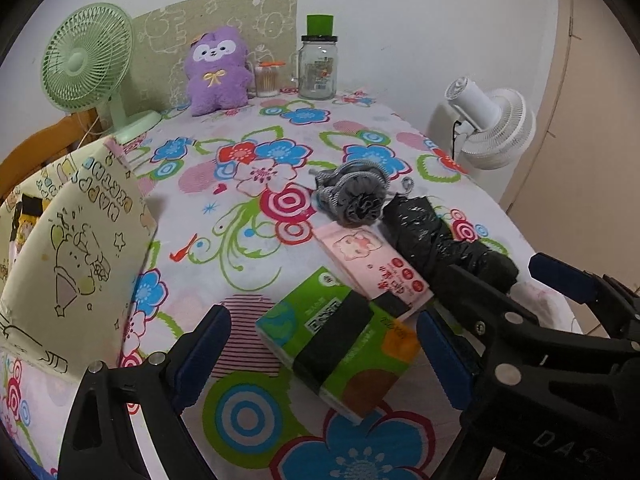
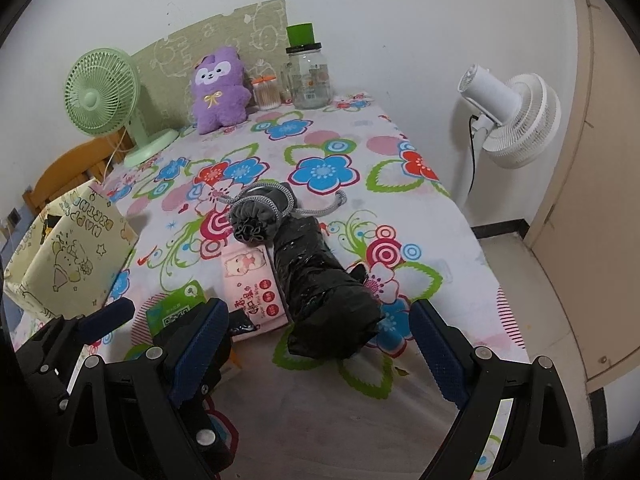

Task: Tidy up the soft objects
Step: 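Grasp the green tissue box with the left tool while the right tool grasps the black bundle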

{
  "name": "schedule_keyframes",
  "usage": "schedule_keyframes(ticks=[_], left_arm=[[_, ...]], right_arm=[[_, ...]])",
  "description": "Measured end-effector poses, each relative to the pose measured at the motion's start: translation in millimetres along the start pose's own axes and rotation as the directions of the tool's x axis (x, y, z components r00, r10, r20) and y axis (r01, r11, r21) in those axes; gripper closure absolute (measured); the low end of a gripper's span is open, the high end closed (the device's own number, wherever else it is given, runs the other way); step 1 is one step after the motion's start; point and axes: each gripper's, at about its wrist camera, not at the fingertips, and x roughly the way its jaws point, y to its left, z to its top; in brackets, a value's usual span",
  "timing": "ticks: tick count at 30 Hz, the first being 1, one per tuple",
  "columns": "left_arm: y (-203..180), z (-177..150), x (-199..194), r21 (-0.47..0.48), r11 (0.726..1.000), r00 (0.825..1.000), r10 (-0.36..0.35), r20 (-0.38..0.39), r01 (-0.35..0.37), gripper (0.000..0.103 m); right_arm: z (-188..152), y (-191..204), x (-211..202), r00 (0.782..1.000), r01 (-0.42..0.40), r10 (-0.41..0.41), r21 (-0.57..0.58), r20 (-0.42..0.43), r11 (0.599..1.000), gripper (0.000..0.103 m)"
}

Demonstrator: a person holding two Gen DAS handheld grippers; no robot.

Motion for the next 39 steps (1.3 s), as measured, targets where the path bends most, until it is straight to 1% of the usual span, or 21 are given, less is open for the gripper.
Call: schedule_keyframes(ticks=[4, 7, 8, 9, 12, 16, 18, 22, 27, 31, 34, 36, 39], left_arm=[[-7, 0, 0, 0.006, 1.0, 1.0, -0.028, 0.0, 0.028, 0.006], [-12, -2, 7, 0.029, 1.0, 1.0, -0.01, -0.012, 0.011, 0.007], [-12, -3, 10, 0.033, 0.999, 1.0, -0.003, -0.02, 0.004, 0.007], [-13, -4, 15, 0.036, 0.999, 0.999, 0.004, -0.039, -0.003, 0.013], [-11, -5, 20, 0.025, 1.0, 0.998, 0.01, -0.062, -0.008, 0.016], [-7, -4, 18, 0.022, 1.0, 0.999, -0.001, -0.048, 0.002, 0.017], [-5, -3, 17, 0.025, 1.0, 0.999, 0.009, -0.039, -0.008, 0.017], [3, 4, 18, 0.013, 1.0, 0.999, 0.021, -0.03, -0.021, 0.017], [10, 11, 25, -0.003, 1.0, 0.999, 0.02, -0.028, -0.02, 0.017], [10, 13, 30, 0.0, 1.0, 0.999, 0.017, -0.032, -0.017, 0.017], [10, 14, 31, 0.005, 1.0, 0.999, 0.016, -0.029, -0.016, 0.017], [9, 13, 31, 0.014, 1.0, 0.999, 0.024, -0.025, -0.024, 0.017], [9, 13, 30, 0.019, 1.0, 0.999, 0.021, -0.024, -0.021, 0.017]], right_arm=[[1, -2, -3, 1.0, 0.013, -0.013, -0.008, 0.006, 1.0, 0.009], [-1, -3, -1, 1.0, 0.016, -0.016, -0.008, -0.004, 1.0, 0.009], [-1, -3, 0, 1.0, 0.016, -0.016, -0.007, -0.006, 1.0, 0.009], [-2, -4, 2, 1.0, 0.016, -0.016, -0.006, -0.011, 1.0, 0.009], [-3, -4, 5, 1.0, 0.022, -0.022, -0.008, -0.018, 1.0, 0.009], [0, -4, 8, 1.0, 0.025, -0.025, -0.009, -0.017, 1.0, 0.009], [2, -4, 10, 1.0, 0.026, -0.026, -0.005, -0.01, 1.0, 0.01], [10, -1, 17, 1.0, 0.018, -0.018, -0.013, -0.006, 1.0, 0.013], [15, 7, 27, 1.0, 0.01, -0.01, -0.036, -0.009, 0.999, 0.014], [18, 8, 38, 1.0, 0.013, -0.013, -0.037, -0.026, 0.999, 0.022], [17, 6, 46, 0.999, 0.012, -0.013, -0.018, -0.05, 1.0, 0.031], [16, 3, 50, 0.997, 0.028, -0.028, 0.002, -0.068, 1.0, 0.035], [15, 2, 50, 0.997, 0.033, -0.033, 0.003, -0.068, 0.999, 0.043]])
